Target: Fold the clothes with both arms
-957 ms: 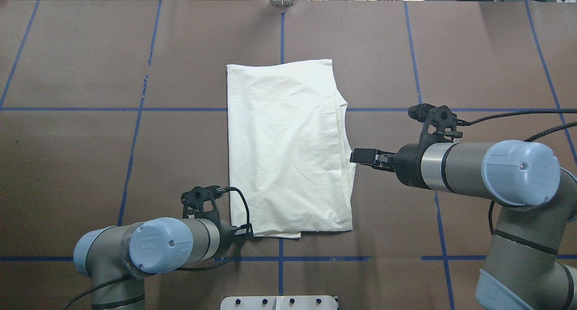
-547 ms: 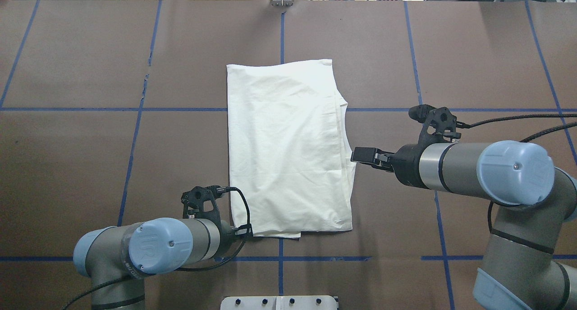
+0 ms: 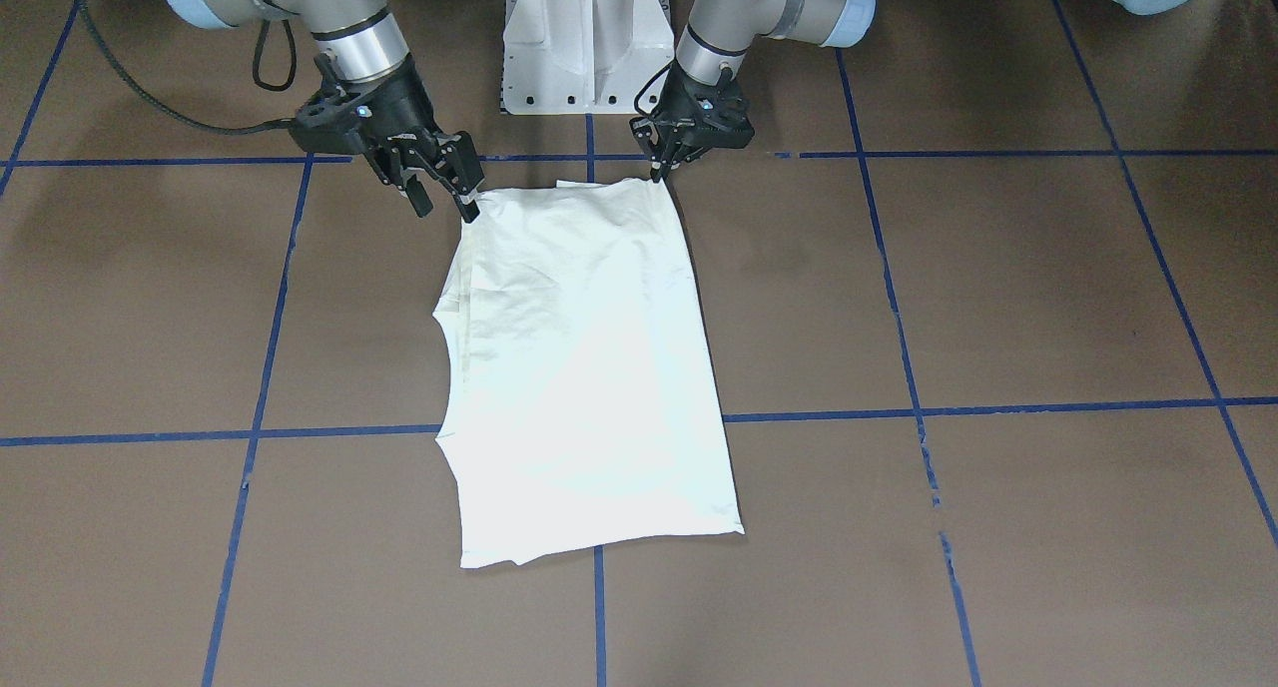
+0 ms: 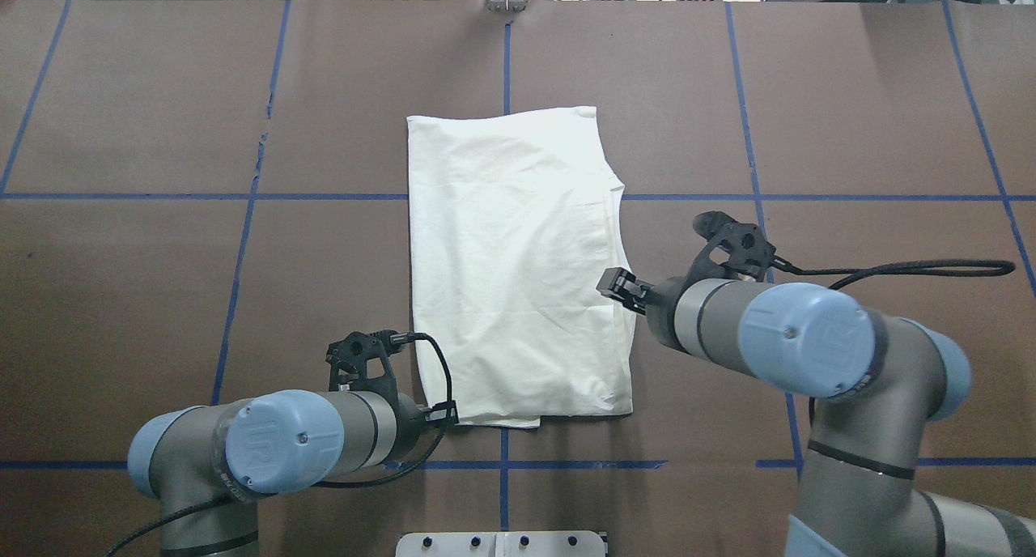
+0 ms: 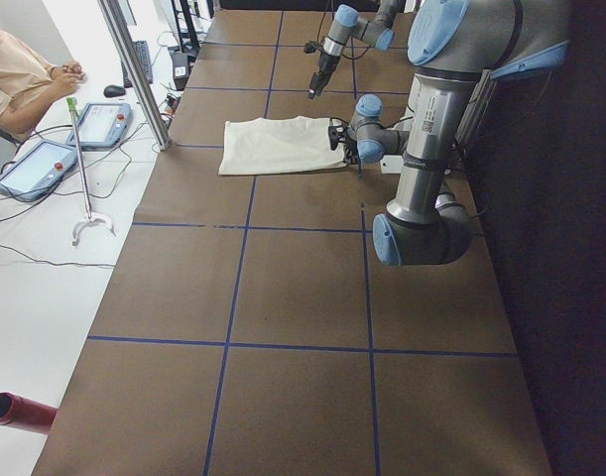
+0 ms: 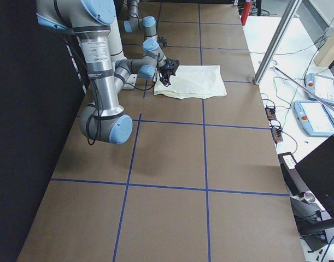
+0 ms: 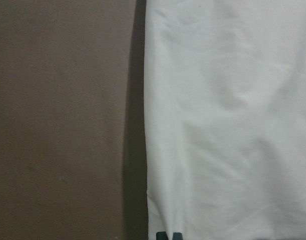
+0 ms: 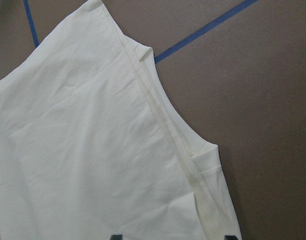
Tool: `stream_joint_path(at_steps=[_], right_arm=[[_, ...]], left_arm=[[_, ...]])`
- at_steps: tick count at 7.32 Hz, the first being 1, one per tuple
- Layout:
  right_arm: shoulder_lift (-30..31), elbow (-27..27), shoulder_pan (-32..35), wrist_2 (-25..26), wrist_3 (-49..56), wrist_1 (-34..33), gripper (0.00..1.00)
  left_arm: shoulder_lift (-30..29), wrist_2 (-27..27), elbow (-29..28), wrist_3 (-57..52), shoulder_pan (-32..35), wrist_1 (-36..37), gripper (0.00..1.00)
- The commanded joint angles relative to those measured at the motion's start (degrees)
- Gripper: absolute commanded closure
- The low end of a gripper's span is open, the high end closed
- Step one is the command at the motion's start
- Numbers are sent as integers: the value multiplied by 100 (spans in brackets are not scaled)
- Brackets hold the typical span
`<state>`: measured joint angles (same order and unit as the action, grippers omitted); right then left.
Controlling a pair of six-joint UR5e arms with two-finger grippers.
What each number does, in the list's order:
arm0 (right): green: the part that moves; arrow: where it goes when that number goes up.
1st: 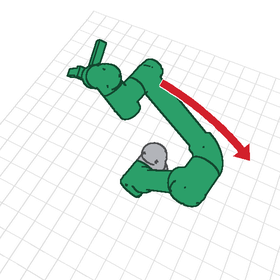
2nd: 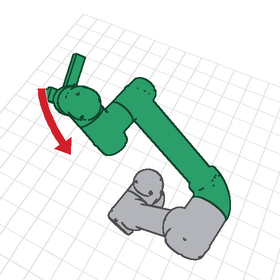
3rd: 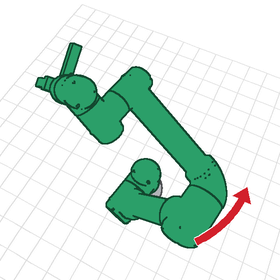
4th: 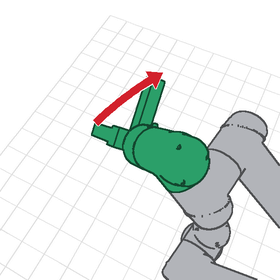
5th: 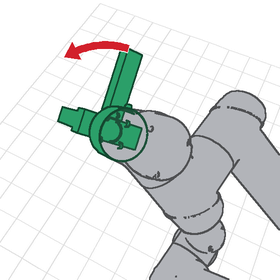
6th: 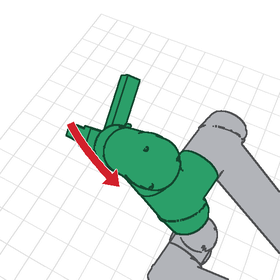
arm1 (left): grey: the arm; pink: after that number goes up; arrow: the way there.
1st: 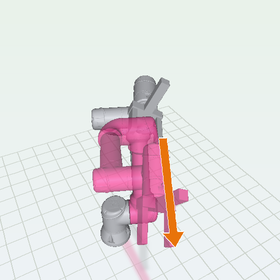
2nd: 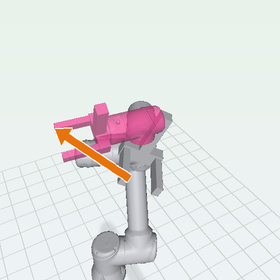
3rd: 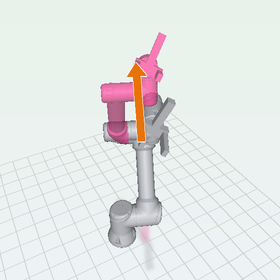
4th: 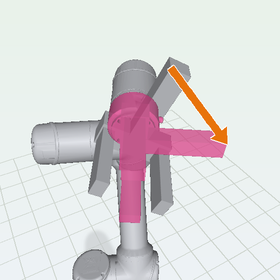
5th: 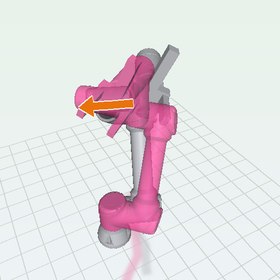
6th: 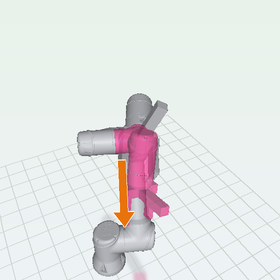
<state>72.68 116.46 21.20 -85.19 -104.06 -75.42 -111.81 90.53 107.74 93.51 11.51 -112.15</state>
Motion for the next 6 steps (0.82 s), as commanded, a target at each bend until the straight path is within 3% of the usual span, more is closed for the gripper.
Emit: stream_joint_path(at_steps=[1, 3, 5, 6], right_arm=[[-474, -622, -299, 380, -80, -439, 5], [-431, -748, -431, 468, 25, -456, 11], [-439, -914, -564, 749, 314, -456, 27], [-431, -941, -581, 758, 324, -456, 27]], left_arm=[[-17, 0, 36, 1, 1, 0, 100], [-17, 9, 54, 1, 1, -9, 100], [-17, 9, 54, 1, 1, -17, 100], [-17, 9, 54, 1, 1, -17, 100]])
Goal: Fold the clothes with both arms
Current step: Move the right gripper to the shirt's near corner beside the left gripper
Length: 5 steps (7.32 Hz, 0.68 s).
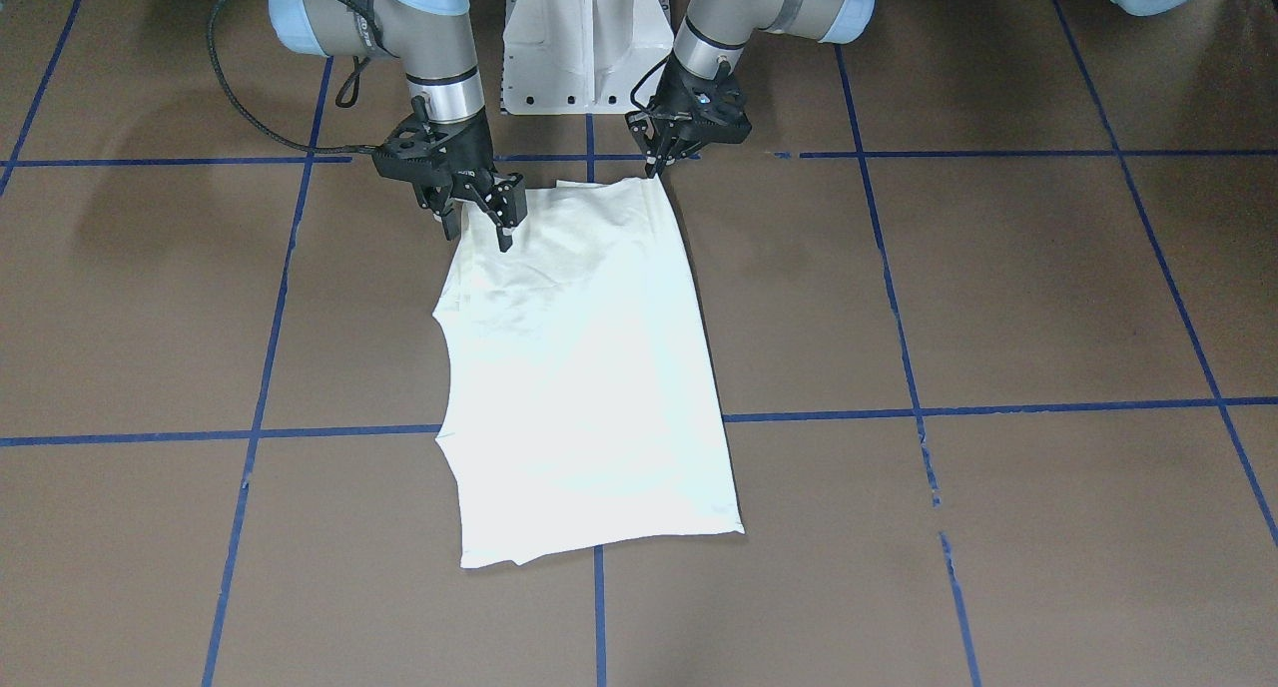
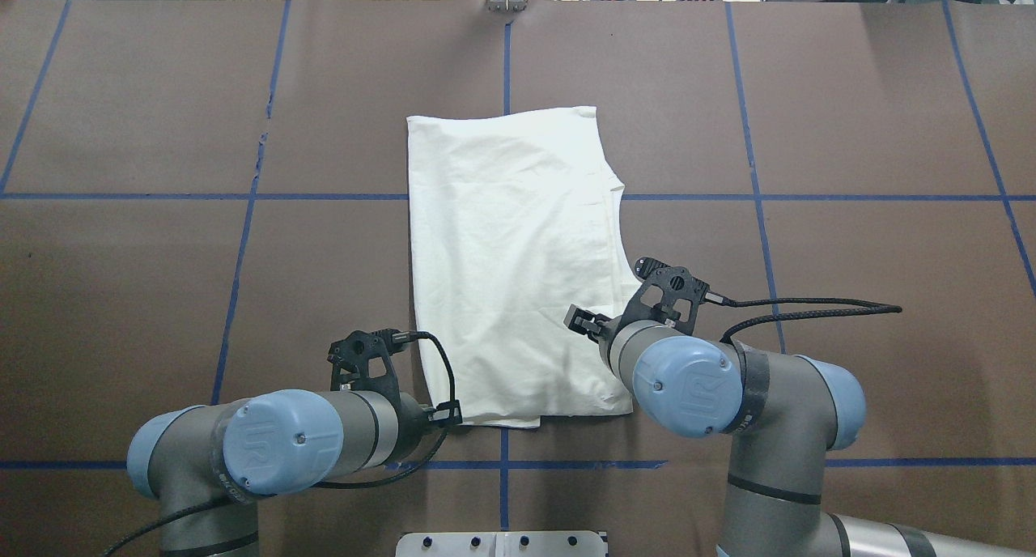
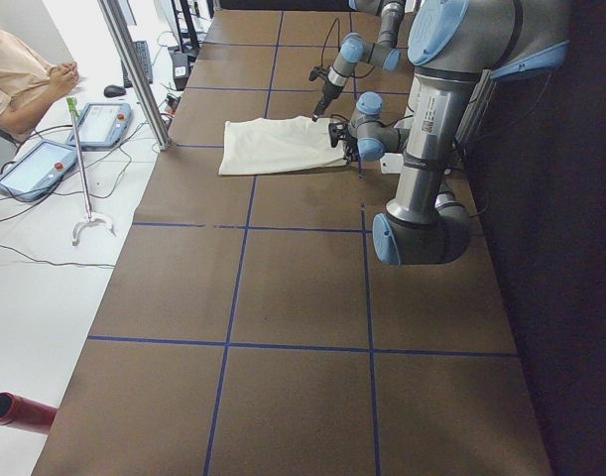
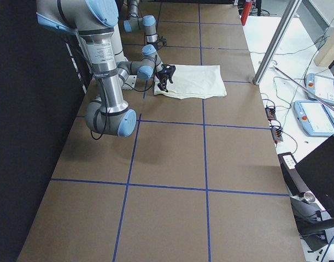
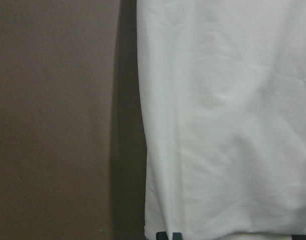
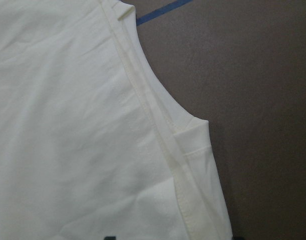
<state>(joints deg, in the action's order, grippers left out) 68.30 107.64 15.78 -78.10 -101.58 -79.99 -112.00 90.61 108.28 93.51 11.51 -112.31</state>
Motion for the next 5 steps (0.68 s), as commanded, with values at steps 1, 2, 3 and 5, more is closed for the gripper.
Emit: stream_joint_path(at_steps=[1, 2, 3, 5], right_arm=[[16, -68, -66, 58, 68, 1, 27], [69, -59, -110, 67, 68, 1, 26], [87, -68, -154, 119, 68, 1, 26], [131, -76, -216, 216, 68, 1, 27]], left_arm=[[-6, 0, 1, 0, 0, -1, 100], [-6, 0, 1, 0, 0, -1, 100], [-6, 0, 1, 0, 0, -1, 100], [3, 0, 0, 0, 0, -10, 100]])
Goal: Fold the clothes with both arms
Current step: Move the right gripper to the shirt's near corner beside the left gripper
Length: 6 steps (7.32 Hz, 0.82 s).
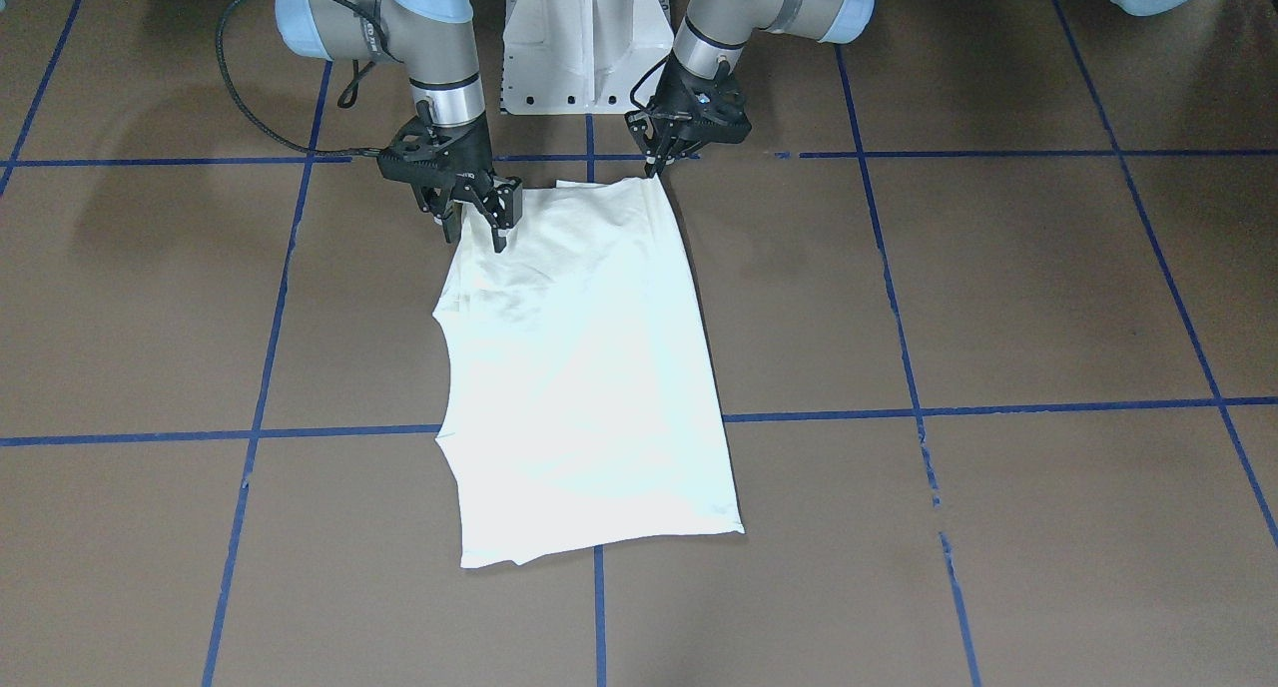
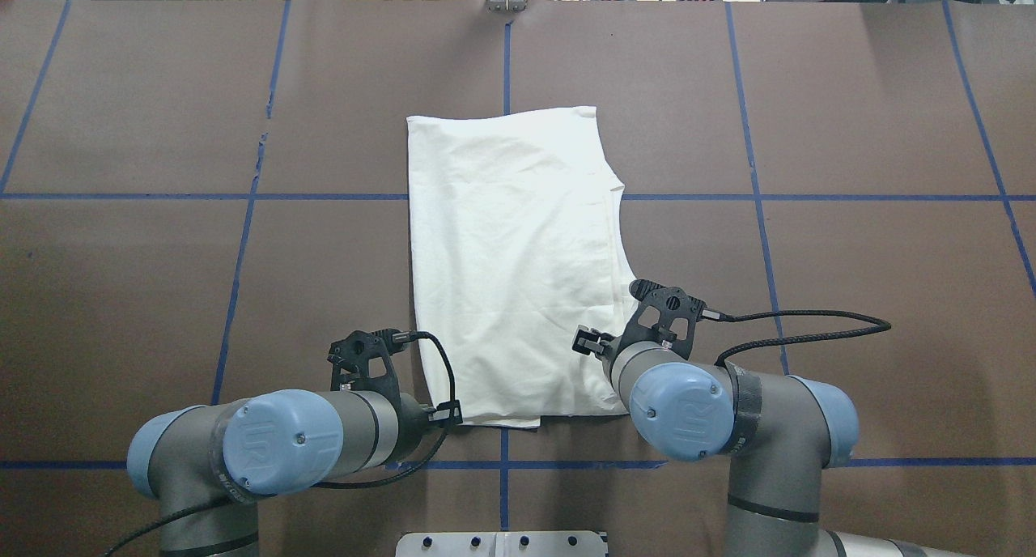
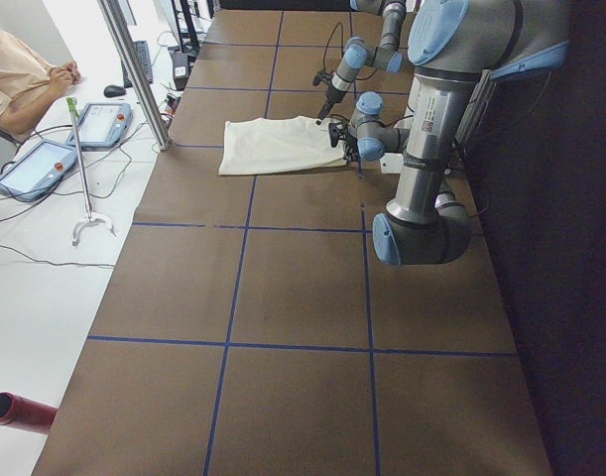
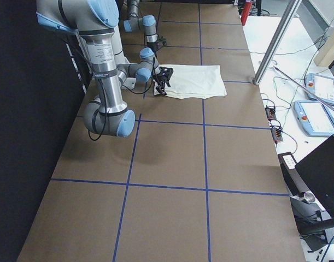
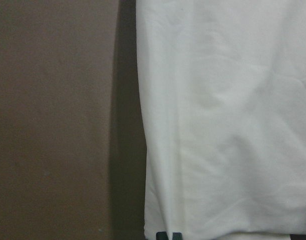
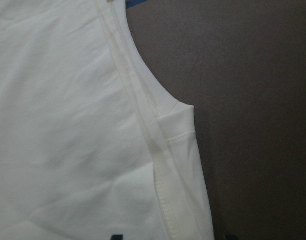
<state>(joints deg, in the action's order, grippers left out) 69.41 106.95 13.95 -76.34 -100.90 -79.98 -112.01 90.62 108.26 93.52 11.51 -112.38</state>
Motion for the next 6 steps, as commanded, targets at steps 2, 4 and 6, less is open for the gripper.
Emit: stream_joint_path(at_steps=[2, 4, 6], right_arm=[[20, -25, -41, 66, -8, 0, 30], [11, -95, -50, 146, -9, 9, 33], [20, -96, -50, 146, -61, 18, 34]], left_arm=[[-5, 0, 2, 0, 0, -3, 100], [-5, 0, 2, 0, 0, -12, 100], [-14, 9, 2, 0, 0, -12, 100]])
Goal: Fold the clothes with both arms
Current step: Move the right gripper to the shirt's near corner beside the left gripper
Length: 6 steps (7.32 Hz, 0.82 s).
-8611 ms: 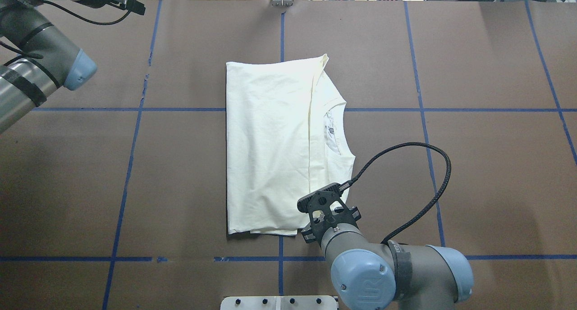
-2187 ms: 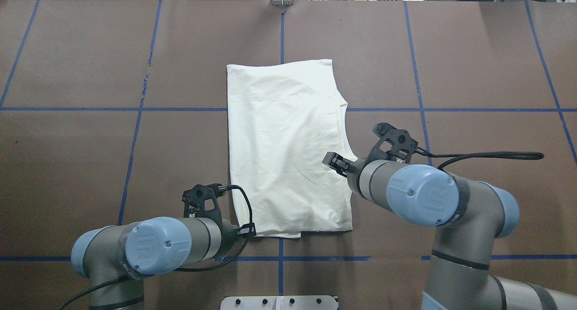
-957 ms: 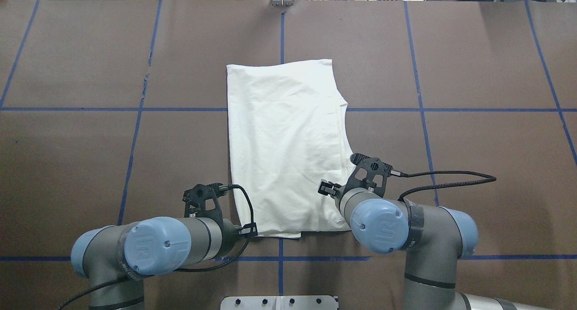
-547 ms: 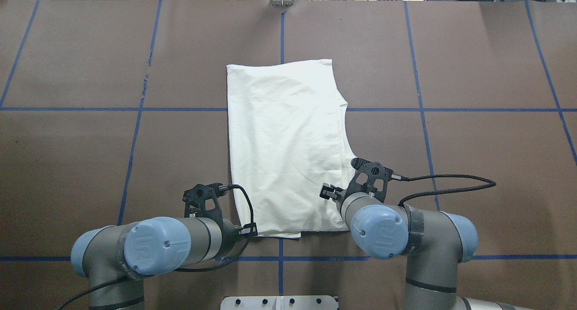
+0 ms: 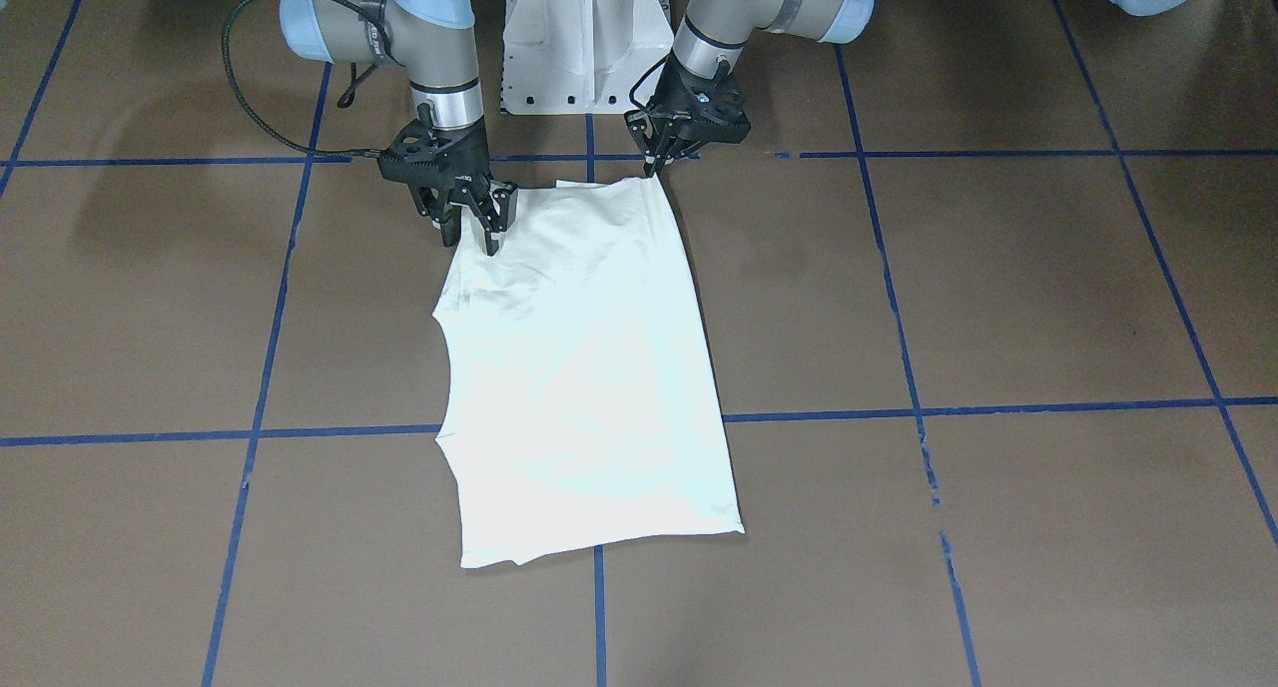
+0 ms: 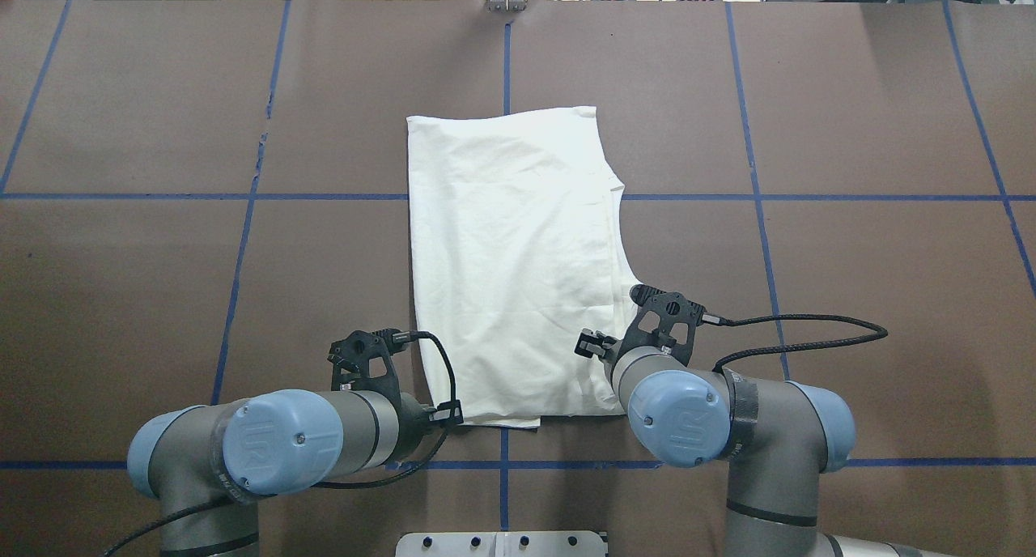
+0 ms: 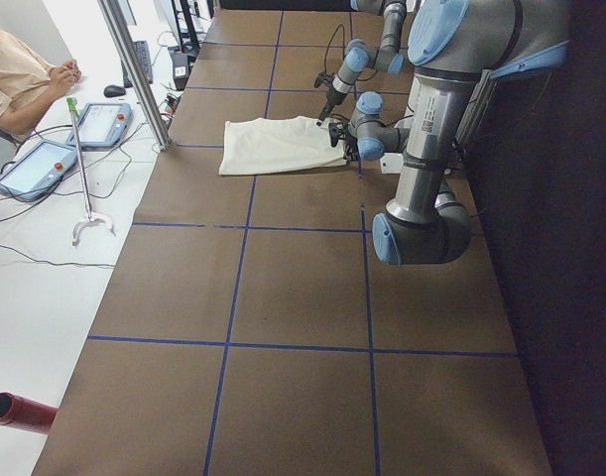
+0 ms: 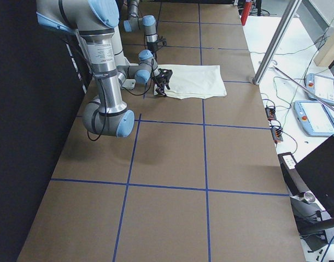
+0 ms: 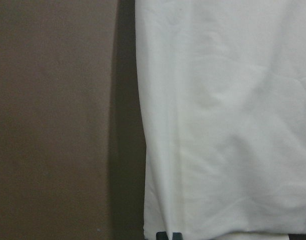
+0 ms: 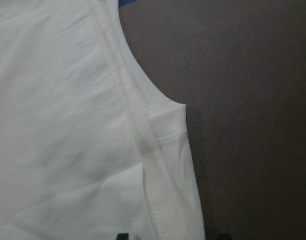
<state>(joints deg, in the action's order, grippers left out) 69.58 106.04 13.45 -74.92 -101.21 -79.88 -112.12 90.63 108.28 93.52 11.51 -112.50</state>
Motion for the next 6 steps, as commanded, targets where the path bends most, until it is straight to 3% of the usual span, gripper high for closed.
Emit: stream_joint_path(at_steps=[1, 3, 5, 6], right_arm=[[3, -13, -1, 13, -39, 7, 37], [-14, -39, -9, 74, -74, 25, 49], [-40, -57, -10, 74, -406, 60, 100], [-49, -49, -10, 83, -434, 69, 100]], left_arm=[[-12, -2, 0, 0, 0, 0, 100], [-12, 7, 0, 0, 0, 0, 100], [-12, 7, 0, -9, 0, 0, 100], [-21, 16, 0, -9, 0, 0, 100]])
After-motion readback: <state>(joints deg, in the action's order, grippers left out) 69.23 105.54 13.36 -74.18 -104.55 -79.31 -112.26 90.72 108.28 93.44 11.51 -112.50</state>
